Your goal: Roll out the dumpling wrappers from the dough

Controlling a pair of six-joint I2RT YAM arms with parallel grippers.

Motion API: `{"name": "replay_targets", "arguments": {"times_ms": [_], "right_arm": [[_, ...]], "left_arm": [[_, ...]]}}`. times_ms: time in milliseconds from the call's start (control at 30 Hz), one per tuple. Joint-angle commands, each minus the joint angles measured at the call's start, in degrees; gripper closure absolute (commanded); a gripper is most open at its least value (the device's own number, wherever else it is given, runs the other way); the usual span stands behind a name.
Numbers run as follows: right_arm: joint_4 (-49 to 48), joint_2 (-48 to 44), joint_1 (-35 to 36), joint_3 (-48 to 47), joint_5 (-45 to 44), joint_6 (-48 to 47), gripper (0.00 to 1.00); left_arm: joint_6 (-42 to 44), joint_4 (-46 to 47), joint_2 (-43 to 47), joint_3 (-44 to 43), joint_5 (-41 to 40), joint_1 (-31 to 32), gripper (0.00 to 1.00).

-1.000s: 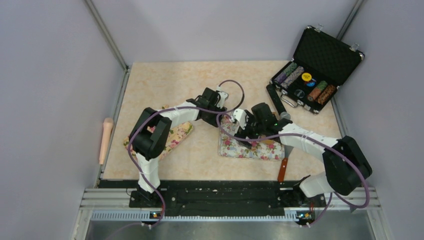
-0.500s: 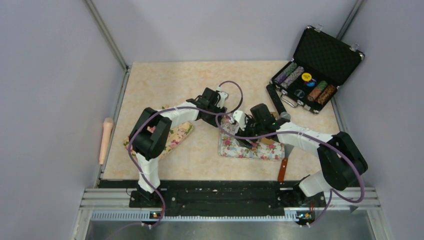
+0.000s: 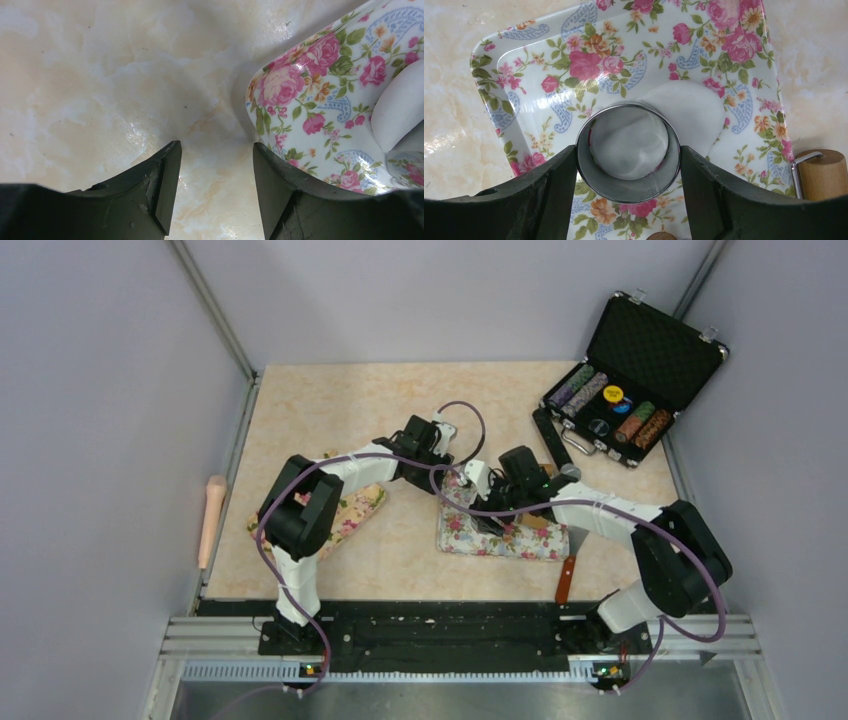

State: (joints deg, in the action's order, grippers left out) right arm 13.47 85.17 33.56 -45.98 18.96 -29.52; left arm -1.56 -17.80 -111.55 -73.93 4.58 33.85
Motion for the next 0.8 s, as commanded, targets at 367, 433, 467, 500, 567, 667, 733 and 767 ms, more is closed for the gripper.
{"name": "replay_targets", "arguments": {"times_ms": [367,433,467,500,567,667,733,767], "right_arm": [[6.17,3.18,-0.43,1.36,-2.64,-0.64,0.75],[6.67,3.19,-0.5,1.54,-2.83,-0.94,0.76],[6.87,3.24,-0.43,1.65,-2.98,-1.03,0.75],[7.14,3.25,-0.47,1.75,-3.11,-1.21,0.76],[7.73,3.28,-0.42,2.0,-3.3,-1.62,0.75],[8.72,3.34,-0.47,2.32,-3.87,-2.35,0.77],[8.97,3.27,-0.43,2.78,-4.04,-2.69,0.78],[9.14,3.23,-0.44,2.94,-4.02,-2.78,0.79]], "left_arm": [[0.6,0.65,2.11,0.92,0.09,0.64,0.4],[0.68,0.64,2.23,0.99,0.0,0.64,0.4],[0.68,0.66,2.32,1.14,-0.03,0.61,0.4],[0.68,0.66,2.46,1.15,-0.03,0.61,0.4],[0.68,0.61,2.56,1.16,-0.16,0.64,0.4],[0.74,0.64,2.75,1.16,-0.27,0.53,0.4],[0.7,0.66,2.82,1.15,-0.26,0.53,0.4],[0.7,0.69,2.87,1.14,-0.23,0.54,0.4]]}}
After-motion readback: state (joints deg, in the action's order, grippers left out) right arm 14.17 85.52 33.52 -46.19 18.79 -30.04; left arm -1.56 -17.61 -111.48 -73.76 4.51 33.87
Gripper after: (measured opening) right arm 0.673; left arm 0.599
